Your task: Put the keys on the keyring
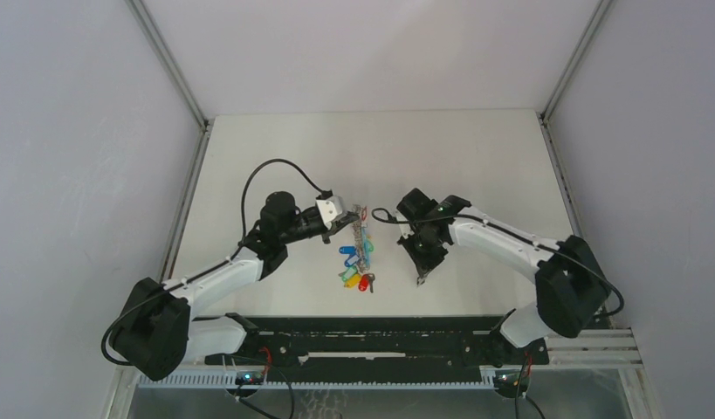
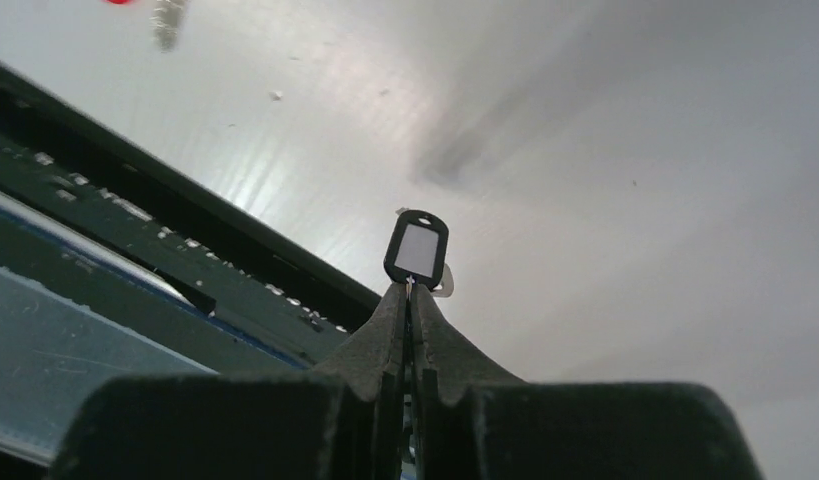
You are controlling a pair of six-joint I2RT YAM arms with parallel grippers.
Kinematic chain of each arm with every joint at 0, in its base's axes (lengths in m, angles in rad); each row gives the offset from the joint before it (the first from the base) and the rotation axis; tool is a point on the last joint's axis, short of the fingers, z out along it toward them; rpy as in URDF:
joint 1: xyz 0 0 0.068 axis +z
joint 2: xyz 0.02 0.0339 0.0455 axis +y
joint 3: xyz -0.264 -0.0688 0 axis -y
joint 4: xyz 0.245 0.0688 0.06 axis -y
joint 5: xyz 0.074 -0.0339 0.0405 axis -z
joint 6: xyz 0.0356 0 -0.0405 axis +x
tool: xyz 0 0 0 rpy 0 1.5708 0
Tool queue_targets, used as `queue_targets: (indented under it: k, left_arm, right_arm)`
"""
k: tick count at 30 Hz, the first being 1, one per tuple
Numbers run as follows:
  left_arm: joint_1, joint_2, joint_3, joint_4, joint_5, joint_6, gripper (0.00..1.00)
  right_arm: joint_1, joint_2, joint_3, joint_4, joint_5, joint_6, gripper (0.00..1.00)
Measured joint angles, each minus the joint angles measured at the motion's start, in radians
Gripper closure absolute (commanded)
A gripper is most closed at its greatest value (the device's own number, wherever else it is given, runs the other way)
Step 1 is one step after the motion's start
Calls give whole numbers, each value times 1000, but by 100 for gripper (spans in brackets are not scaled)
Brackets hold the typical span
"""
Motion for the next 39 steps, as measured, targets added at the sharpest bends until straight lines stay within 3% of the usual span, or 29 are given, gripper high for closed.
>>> queue_targets:
  k: [6,14,21,29,39]
  left_arm:
    - [0,0,0,2,-7,-11,100]
    - [0,0,0,2,-7,-17,100]
    - [0,0,0,2,-7,-19,100]
    - [0,2,0,2,-7,-21,100]
    - [0,2,0,10,-6,-34,100]
  right_arm:
    - [-90,192,51,-40,45,34,100]
    - [-171,436,238,21,104,22,100]
    - [-171,491,296,74,143,11,82]
    - [-169,356,186,191,153,11,66]
    - [-150,-29,-165,533,116,23,70]
